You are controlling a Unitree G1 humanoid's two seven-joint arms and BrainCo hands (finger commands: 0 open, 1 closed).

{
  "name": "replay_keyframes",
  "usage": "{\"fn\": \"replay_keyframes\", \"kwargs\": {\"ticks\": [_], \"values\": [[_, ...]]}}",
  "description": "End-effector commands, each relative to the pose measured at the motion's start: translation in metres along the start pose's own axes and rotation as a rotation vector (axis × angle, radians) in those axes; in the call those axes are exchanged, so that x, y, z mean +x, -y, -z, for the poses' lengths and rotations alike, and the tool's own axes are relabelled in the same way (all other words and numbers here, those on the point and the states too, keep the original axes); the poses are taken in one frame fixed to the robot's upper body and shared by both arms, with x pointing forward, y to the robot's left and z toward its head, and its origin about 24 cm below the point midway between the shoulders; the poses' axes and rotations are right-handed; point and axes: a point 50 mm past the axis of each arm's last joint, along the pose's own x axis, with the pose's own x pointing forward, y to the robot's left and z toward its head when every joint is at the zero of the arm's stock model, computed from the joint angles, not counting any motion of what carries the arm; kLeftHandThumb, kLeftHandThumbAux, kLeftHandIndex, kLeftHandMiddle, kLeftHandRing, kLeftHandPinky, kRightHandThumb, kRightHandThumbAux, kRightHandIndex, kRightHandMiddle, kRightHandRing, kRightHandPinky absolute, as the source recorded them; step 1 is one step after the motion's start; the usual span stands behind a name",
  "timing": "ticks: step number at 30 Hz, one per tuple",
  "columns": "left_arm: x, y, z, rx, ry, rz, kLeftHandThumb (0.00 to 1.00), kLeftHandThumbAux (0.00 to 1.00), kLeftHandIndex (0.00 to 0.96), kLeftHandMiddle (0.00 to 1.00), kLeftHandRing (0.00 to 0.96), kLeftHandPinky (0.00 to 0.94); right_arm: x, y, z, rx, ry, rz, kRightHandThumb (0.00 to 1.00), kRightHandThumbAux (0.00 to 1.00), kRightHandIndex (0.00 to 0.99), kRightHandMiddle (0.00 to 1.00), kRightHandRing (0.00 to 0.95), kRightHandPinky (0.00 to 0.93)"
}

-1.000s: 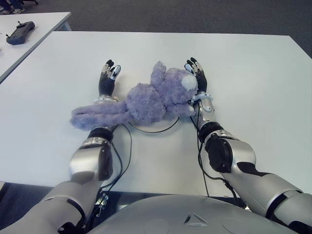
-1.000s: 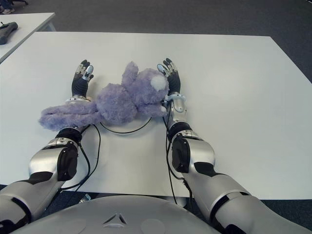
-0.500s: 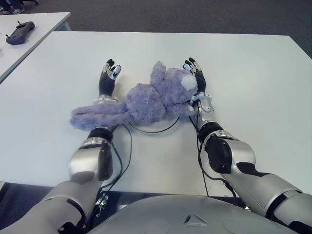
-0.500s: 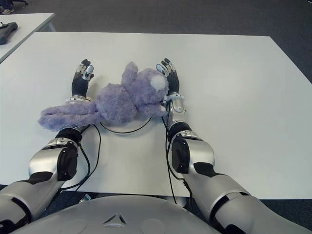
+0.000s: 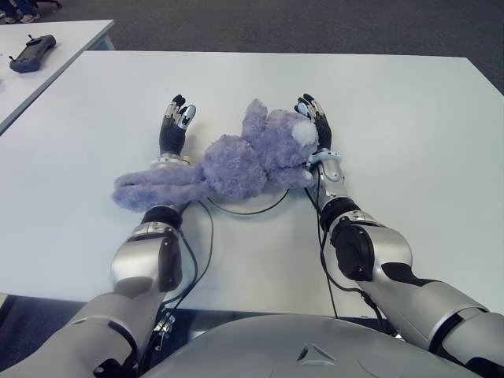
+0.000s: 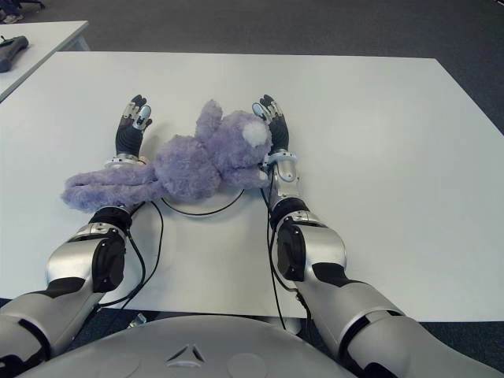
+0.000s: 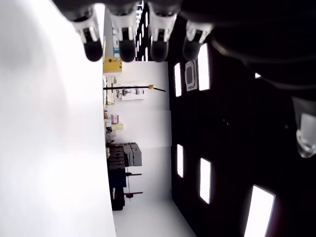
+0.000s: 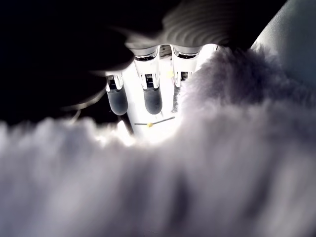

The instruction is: Put the doll into the plate.

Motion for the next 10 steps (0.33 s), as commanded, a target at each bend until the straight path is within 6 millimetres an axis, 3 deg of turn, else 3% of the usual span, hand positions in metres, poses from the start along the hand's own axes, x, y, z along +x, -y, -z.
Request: {"fn": "replay_keyframes", "kwargs": {"ticks": [1,10], "values": [[-0.1227,-0.0018,0.1133,-0.134,-0.453,-0.088,0.000,0.411,0.000,0.010,0.000,0.000,-0.0858,-0.0107,0.1029,0.096,-0.383,0.089,0.000,0.514,0.103,0.115,0.097,0.094],[-0.1218,-0.0016,0.1134,-0.120,-0.460,-0.090,0.000,0.414,0.000,0.015,0.000,0.000,-0.0866,-0.0108,0.1031,0.081,-0.380,0.089,0.000,0.494,0.105,0.119,0.099,0.097]]}}
